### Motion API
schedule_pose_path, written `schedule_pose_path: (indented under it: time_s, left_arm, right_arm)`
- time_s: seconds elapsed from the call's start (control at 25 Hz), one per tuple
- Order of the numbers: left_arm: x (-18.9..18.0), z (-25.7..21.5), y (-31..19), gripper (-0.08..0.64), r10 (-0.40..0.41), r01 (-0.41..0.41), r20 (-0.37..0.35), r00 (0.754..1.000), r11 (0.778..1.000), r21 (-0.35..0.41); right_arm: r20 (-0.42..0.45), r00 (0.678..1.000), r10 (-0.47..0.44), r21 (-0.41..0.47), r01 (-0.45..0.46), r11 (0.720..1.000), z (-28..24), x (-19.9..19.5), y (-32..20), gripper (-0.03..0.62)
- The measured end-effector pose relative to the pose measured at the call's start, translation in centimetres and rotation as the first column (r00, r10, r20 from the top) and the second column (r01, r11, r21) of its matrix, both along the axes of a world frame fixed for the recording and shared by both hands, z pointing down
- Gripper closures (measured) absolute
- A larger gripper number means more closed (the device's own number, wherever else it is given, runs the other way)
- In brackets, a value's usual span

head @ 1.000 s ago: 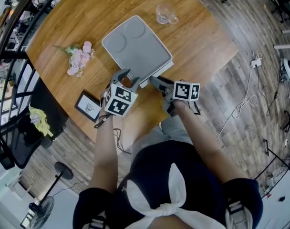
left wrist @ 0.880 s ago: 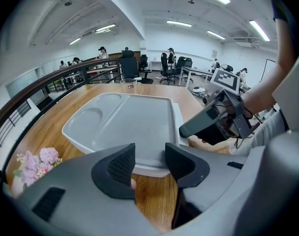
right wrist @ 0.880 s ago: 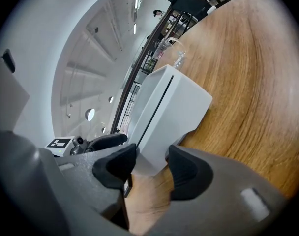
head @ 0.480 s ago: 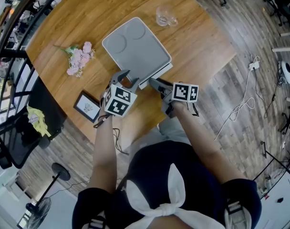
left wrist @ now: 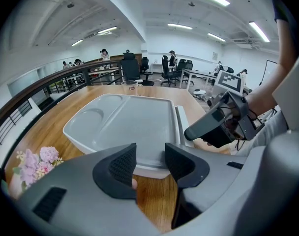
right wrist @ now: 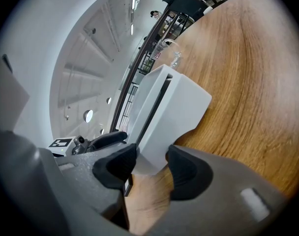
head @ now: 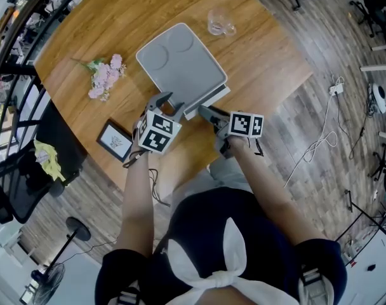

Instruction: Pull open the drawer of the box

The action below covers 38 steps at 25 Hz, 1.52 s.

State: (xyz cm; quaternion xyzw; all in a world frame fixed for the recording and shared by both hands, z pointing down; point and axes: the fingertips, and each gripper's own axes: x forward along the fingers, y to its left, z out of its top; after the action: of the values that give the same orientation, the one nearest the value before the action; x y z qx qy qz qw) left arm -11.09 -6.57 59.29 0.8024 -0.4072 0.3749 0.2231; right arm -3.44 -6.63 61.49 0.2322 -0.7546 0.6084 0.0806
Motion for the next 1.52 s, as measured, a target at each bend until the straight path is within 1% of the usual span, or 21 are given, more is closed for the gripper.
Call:
schedule_pose_path:
  time_s: [0.32,0.4,0.44,0.48,0.56,0.68,0.76,0.84,0.88,0.92,0.96,1.04,1.12,1.2,1.24,1.28,1.36,1.44,1.52]
  left_arm:
    - [-0.2,0.1,-0.1,0.365,-0.004,0.004,-0.004,1.0,1.0,0.006]
    - [-0.2,0.1,-0.3,0.365,-0.006,0.006,-0.006,1.0,1.0,0.01]
    - [-0.2,0.2,-0.3,0.365,-0.006,0.006,-0.007,1.0,1.0,0.011]
    - [-0.2,0.2,-0.3,0.365,-0.006,0.006,-0.008,1.0,1.0,0.011]
    - [-0.2,0.1,-0.3,0.365,-0.006,0.006,-0.008,1.0,1.0,0.012]
    - [-0.3,0.1,-0.2,0.365,-0.007,0.008,-0.012,1.0,1.0,0.017]
    - [-0.3,0.1,-0.1,0.365,-0.009,0.009,-0.014,1.0,1.0,0.016]
    - [-0.2,0.1,-0.2,0.365,-0.009,0.009,-0.015,1.0,1.0,0.016]
    - [-0.2,0.2,-0.2,0.365,-0.009,0.009,-0.015,1.0,1.0,0.017]
    - [-0.2,0.2,-0.2,0.365,-0.009,0.01,-0.016,1.0,1.0,0.017]
    - [-0.2,0.2,-0.2,0.365,-0.01,0.01,-0.016,1.0,1.0,0.016]
    - [-0.3,0.2,-0.2,0.365,-0.011,0.011,-0.017,1.0,1.0,0.015]
    - [-0.3,0.1,-0.1,0.365,-0.01,0.01,-0.017,1.0,1.0,0.016]
    - [-0.1,-0.1,-0.2,0.365,-0.005,0.006,-0.022,1.0,1.0,0.027]
    - [-0.1,-0.1,-0.2,0.365,-0.006,0.006,-0.026,1.0,0.999,0.034]
    - [-0.1,-0.1,-0.2,0.365,-0.006,0.007,-0.031,1.0,0.999,0.042]
    - [0.0,-0.4,-0.3,0.365,-0.005,0.007,-0.034,0.999,0.999,0.052]
    - [0.0,-0.5,-0.2,0.365,-0.008,0.009,-0.033,0.999,0.999,0.047]
    - [0.1,-0.7,-0.3,0.365,-0.006,0.007,-0.031,0.999,0.999,0.047]
  right_arm:
    - [-0.008,1.0,-0.003,0.01,0.003,1.0,0.1,0.2,0.2,0.383]
    - [-0.038,0.999,-0.016,0.05,0.018,0.999,0.1,0.3,0.2,0.368]
    - [-0.065,0.997,-0.028,0.078,0.033,0.996,0.1,0.5,0.2,0.36]
    - [-0.097,0.994,-0.044,0.108,0.055,0.993,0.1,0.7,0.3,0.338]
    - [-0.157,0.984,-0.081,0.159,0.107,0.981,-0.1,0.9,0.7,0.317]
    - [-0.219,0.968,-0.126,0.233,0.178,0.956,-1.2,1.0,1.1,0.316]
    - [-0.271,0.95,-0.155,0.285,0.233,0.93,-1.7,1.2,1.3,0.316]
    - [-0.321,0.93,-0.18,0.341,0.291,0.894,-2.3,1.3,1.4,0.316]
    - [-0.35,0.917,-0.192,0.374,0.324,0.869,-2.7,1.3,1.4,0.316]
    - [-0.383,0.901,-0.205,0.41,0.364,0.836,-3.2,1.4,1.4,0.316]
    - [-0.421,0.88,-0.22,0.446,0.411,0.795,-3.6,1.3,1.3,0.316]
    - [-0.5,0.828,-0.254,0.505,0.516,0.691,-4.3,1.2,1.4,0.316]
    - [-0.562,0.776,-0.287,0.539,0.607,0.584,-4.9,0.9,1.4,0.319]
    - [-0.598,0.736,-0.317,0.562,0.667,0.489,-5.2,0.7,1.4,0.333]
    - [-0.613,0.718,-0.329,0.568,0.69,0.448,-5.2,0.6,1.3,0.334]
    - [-0.63,0.699,-0.338,0.568,0.712,0.413,-5.2,0.6,1.2,0.336]
    - [-0.667,0.656,-0.353,0.556,0.754,0.351,-5.1,0.6,1.0,0.337]
    - [-0.712,0.601,-0.363,0.528,0.799,0.286,-5.0,0.7,0.7,0.345]
    - [-0.741,0.554,-0.379,0.503,0.832,0.232,-4.8,0.5,0.5,0.359]
